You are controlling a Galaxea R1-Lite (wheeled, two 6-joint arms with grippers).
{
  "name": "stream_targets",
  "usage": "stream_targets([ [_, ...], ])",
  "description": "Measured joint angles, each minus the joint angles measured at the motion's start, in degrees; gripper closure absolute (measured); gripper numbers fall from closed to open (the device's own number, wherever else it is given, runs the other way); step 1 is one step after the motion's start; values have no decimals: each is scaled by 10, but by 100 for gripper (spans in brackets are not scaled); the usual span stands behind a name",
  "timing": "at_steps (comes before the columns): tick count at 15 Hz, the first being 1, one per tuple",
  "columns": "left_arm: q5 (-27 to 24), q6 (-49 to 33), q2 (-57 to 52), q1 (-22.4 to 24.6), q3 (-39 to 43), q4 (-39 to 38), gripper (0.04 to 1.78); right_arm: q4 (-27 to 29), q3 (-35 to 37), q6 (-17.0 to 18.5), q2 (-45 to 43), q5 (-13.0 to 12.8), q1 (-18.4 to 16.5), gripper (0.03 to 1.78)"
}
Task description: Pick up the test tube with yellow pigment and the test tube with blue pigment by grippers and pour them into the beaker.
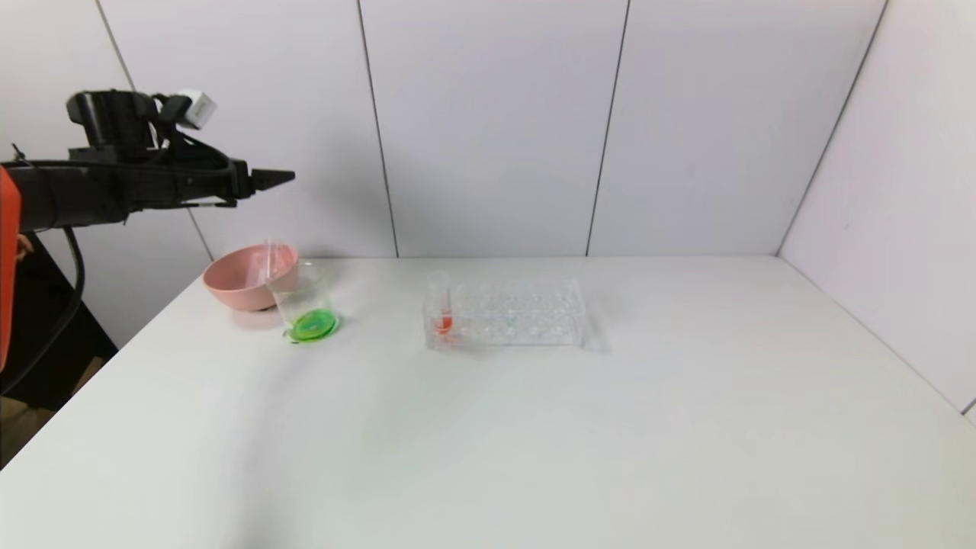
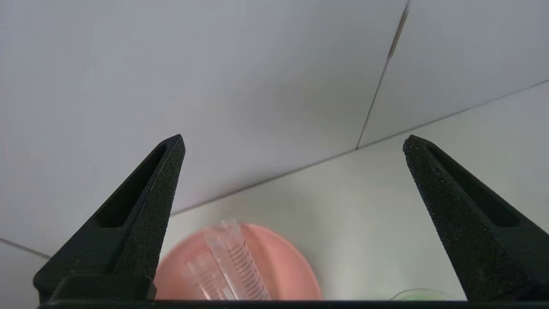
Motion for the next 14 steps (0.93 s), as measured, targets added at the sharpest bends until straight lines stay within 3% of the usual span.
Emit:
stream_targets([
  [4, -4, -27, -135, -8, -2, -42, 4, 0, 0, 0, 0, 0, 0, 4],
  [7, -8, -63, -277, -10, 14, -25, 4, 0, 0, 0, 0, 0, 0, 4],
  [11, -9, -138, -519, -11, 74, 69, 4, 0, 0, 0, 0, 0, 0, 4],
  [14, -2, -177, -714, -10, 133, 198, 4, 0, 0, 0, 0, 0, 0, 4],
])
